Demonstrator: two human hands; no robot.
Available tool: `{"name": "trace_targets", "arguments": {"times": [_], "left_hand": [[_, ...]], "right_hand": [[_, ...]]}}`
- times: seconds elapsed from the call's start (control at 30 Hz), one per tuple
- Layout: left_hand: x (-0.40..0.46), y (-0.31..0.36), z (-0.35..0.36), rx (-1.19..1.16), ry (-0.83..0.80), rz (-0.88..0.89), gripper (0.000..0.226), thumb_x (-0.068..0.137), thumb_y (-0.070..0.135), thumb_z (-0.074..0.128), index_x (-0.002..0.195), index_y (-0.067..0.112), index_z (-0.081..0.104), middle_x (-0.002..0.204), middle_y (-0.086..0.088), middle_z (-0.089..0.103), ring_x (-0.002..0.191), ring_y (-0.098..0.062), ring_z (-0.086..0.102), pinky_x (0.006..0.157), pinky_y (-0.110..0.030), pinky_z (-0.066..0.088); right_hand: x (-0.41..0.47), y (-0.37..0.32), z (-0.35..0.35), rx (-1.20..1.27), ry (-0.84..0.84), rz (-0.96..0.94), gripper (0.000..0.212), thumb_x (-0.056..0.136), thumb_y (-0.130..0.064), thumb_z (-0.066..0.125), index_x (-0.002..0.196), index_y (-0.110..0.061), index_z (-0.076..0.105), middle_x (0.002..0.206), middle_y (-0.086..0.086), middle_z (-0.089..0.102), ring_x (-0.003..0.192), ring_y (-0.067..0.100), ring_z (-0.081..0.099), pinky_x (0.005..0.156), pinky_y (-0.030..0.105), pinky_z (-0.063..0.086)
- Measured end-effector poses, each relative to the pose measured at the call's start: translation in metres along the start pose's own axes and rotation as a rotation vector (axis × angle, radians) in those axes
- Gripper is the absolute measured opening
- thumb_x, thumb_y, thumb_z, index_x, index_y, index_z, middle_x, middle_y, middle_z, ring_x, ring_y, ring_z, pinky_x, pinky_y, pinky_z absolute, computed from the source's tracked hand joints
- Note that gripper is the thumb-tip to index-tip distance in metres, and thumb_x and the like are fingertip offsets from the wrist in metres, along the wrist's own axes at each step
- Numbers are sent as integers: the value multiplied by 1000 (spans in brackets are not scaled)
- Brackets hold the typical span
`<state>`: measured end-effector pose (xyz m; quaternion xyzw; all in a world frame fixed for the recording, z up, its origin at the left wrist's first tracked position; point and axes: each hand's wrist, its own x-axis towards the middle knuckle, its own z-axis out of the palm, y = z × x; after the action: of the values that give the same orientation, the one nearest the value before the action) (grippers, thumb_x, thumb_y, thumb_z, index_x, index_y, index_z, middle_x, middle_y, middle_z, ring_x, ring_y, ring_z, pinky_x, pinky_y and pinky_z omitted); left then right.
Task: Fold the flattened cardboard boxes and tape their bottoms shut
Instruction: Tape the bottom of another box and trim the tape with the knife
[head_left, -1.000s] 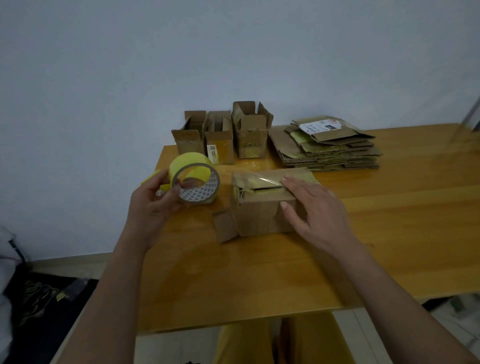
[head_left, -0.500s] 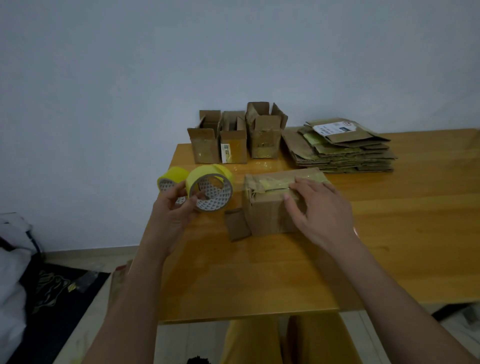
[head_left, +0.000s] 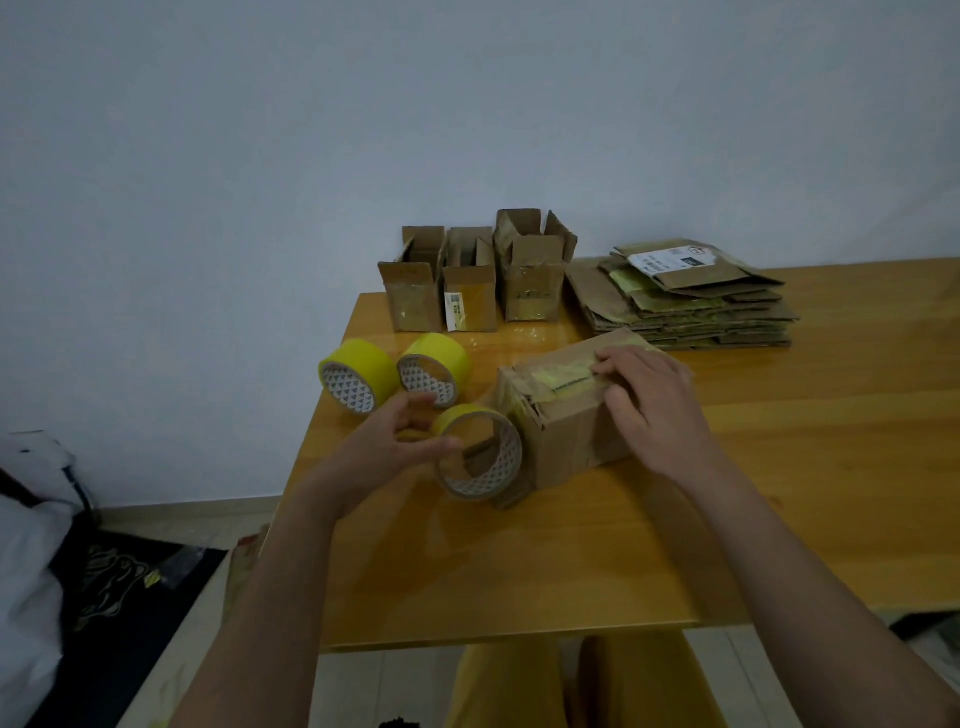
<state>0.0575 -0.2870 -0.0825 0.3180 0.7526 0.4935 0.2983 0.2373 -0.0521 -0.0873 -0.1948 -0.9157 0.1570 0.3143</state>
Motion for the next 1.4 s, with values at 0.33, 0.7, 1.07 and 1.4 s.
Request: {"name": "trace_targets", "arguments": {"times": [0.33, 0.7, 1.07, 1.4], "left_hand": [[21, 35, 30, 202, 114, -39, 25, 101, 33, 47, 106, 10, 58, 100, -9, 65, 74, -17, 68, 69, -31, 55], [30, 62, 38, 374, 73, -131, 38, 97, 44, 53, 69, 19, 48, 62, 1, 38, 56, -14, 37, 54, -27, 31], [12, 92, 29, 171, 161, -36, 14, 86, 25, 73, 95, 15, 74, 84, -5, 68, 63, -10, 64, 46, -16, 47], [12, 133, 32, 158, 238, 9, 3, 82, 19, 76, 79, 18, 75, 88, -9, 71, 87, -26, 67, 84, -42, 56]], "right_hand": [[-7, -22, 18, 49, 31, -15, 52, 91, -27, 23, 127, -17, 59, 121, -1, 65, 113, 11, 56, 112, 30, 21], [-9, -23, 18, 21, 54, -33, 48, 91, -26, 28, 129, -15, 55, 123, 0, 61, 114, 13, 53, 107, 34, 29], [-9, -23, 13, -75, 23, 94, 58, 91, -35, 29, 144, -12, 40, 144, 7, 46, 134, 18, 40, 114, 43, 25], [-3, -26, -2, -139, -140, 159, 70, 95, -38, 35, 155, -11, 14, 160, 7, 24, 147, 18, 21, 119, 41, 14]]}}
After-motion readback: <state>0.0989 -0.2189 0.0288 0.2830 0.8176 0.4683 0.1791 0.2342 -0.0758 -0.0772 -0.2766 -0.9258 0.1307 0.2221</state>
